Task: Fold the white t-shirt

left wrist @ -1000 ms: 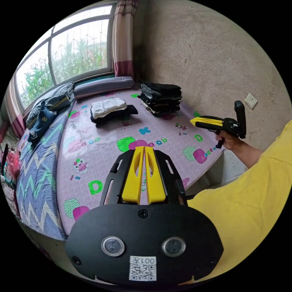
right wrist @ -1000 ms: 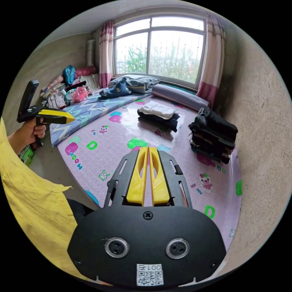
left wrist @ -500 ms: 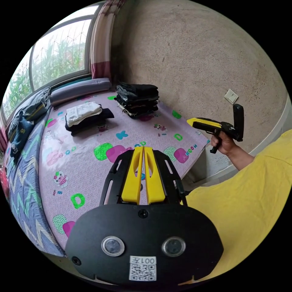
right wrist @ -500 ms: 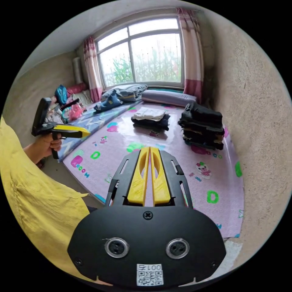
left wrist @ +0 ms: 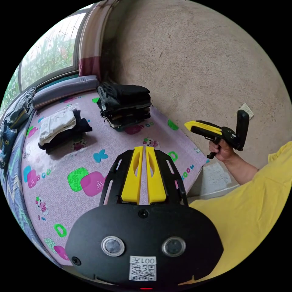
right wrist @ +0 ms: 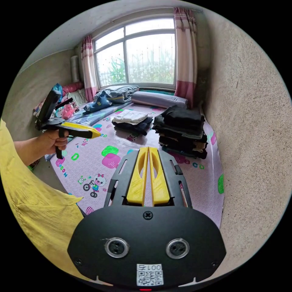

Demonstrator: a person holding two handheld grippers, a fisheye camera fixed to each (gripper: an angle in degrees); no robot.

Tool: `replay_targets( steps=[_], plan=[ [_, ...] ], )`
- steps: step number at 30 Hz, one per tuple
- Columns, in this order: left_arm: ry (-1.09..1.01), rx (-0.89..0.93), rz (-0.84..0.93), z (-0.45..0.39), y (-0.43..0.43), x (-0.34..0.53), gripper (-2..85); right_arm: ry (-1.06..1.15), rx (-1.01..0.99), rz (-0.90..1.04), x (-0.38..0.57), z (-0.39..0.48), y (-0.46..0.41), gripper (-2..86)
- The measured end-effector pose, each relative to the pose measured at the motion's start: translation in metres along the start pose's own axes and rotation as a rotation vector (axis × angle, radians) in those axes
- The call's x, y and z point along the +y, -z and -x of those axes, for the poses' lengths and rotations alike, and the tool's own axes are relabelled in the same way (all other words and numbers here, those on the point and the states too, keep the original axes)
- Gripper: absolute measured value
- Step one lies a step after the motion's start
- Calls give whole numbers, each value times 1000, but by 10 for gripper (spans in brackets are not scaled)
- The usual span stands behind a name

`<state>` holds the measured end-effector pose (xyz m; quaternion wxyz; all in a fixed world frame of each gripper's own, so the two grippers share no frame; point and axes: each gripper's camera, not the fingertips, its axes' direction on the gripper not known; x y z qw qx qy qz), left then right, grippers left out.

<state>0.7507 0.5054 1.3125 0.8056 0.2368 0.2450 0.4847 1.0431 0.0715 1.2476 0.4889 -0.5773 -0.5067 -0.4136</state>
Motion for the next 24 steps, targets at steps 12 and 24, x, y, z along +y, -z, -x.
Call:
replay_targets(
  steps=[12,24],
  plan=[
    [-126,-132,44,33,-111,-126,42,-68,10,-17,12,-84,-36,6],
    [16,-25,143,75,-195,-194,46,-254,-80,-105,-49,-222,-123,92]
  ],
)
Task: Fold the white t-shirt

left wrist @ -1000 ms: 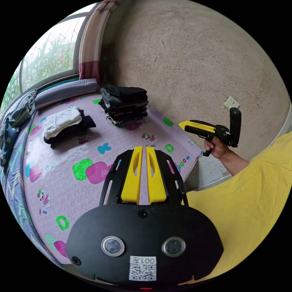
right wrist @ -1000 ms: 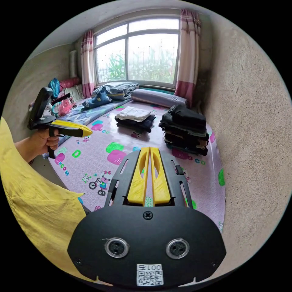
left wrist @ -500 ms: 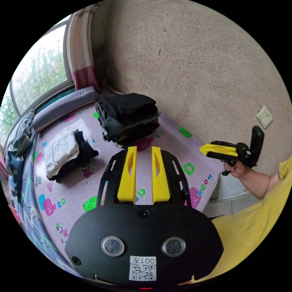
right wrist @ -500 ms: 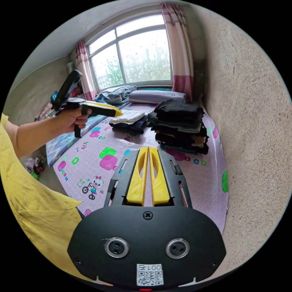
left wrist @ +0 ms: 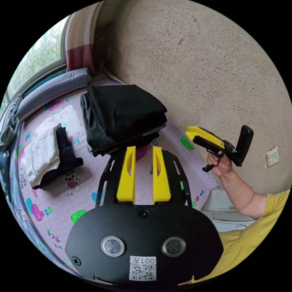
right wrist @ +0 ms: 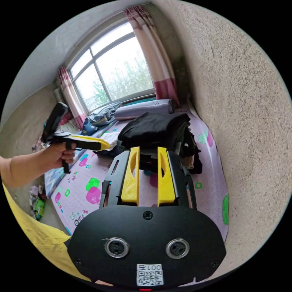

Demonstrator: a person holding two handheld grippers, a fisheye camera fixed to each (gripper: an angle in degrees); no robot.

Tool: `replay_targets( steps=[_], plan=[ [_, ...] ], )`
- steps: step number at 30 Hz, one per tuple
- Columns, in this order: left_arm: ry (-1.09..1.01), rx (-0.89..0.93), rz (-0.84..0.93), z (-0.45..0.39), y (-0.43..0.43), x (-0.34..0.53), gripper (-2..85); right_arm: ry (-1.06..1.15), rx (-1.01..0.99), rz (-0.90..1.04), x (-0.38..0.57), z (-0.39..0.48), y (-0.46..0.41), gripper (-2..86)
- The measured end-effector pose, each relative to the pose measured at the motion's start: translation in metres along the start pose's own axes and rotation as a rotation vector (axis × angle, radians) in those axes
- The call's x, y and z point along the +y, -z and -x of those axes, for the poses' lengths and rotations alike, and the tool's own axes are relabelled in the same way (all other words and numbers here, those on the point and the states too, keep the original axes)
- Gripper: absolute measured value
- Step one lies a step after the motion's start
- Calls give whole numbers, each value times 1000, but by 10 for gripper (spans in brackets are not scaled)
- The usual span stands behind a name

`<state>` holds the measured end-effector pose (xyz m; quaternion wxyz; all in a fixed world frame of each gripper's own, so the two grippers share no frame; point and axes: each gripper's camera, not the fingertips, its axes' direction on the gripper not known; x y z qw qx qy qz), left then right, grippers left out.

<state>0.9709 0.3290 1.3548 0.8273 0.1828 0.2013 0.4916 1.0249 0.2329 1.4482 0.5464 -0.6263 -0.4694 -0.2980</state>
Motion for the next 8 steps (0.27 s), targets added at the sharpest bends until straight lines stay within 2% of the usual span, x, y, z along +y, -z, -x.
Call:
replay_targets(
  steps=[8],
  plan=[
    [-92,-271,24,13,-6,-26,83,151,70,30,-40,-29,-54,123]
  ],
)
